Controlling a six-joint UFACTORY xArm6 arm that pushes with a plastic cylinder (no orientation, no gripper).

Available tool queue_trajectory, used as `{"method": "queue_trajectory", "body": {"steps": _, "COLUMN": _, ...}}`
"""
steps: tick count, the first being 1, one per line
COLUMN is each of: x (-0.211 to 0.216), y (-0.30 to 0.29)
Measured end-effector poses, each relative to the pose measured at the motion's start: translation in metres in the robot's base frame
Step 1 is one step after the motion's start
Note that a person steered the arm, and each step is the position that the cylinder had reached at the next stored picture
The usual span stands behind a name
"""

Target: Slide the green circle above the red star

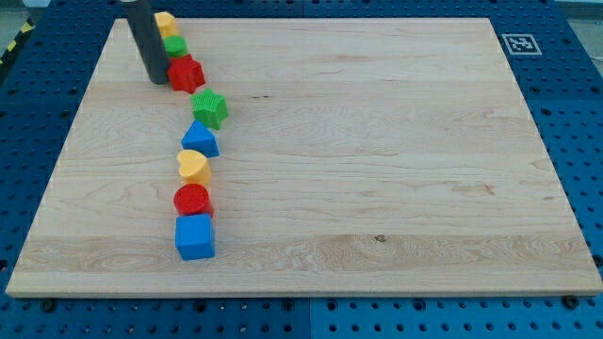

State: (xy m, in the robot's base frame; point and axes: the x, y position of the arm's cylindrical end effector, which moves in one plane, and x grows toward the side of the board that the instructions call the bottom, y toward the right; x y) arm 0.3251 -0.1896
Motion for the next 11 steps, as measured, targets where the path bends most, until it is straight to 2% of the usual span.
{"method": "queue_trajectory", "body": {"steps": 1, "x": 0.0, "y": 0.015}}
{"method": "queue_trajectory", "body": {"steps": 2, "x": 0.0, "y": 0.005}}
{"method": "queue_trajectory", "body": {"steps": 3, "x": 0.0, "y": -0.043}}
{"method": "queue_trajectory", "body": {"steps": 4, "x": -0.025, "y": -0.069}}
{"method": "queue_trajectory", "body": {"steps": 5, "x": -0.048, "y": -0.068}}
{"method": "queue_trajectory", "body": {"steps": 11, "x": -0.049, "y": -0.011}}
